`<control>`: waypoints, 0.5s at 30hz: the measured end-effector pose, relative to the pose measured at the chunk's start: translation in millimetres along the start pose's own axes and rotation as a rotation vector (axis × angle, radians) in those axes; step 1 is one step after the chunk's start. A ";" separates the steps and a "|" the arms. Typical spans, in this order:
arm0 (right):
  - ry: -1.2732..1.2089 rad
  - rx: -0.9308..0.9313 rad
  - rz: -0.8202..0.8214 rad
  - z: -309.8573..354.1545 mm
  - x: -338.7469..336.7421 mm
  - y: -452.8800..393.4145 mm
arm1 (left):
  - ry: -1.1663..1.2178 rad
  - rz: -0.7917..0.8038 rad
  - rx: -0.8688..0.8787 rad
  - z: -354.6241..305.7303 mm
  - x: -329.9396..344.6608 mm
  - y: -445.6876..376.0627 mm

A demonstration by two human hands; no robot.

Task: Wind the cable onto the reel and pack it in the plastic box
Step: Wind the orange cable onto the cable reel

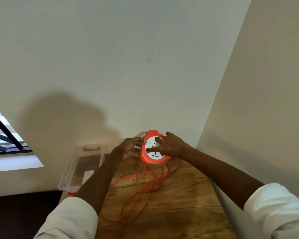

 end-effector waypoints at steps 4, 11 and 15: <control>-0.231 0.235 0.057 1.2 5.3 -8.5 | 0.094 -0.102 0.045 7.0 9.6 1.4; -0.739 0.912 0.107 -2.1 6.3 -8.5 | 0.487 -0.351 0.191 30.5 59.5 13.4; -1.356 1.349 0.262 4.0 14.1 -4.6 | 0.549 -0.408 0.248 40.8 84.8 21.1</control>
Point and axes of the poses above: each hand's wrist, its own y-axis away from the middle knuckle, its own x-axis out of the palm, z = x × y, the point moved 3 cm from there along -y, towards the middle knuckle, and after that the axes turned 14 degrees about x, right-handed, at the moved point
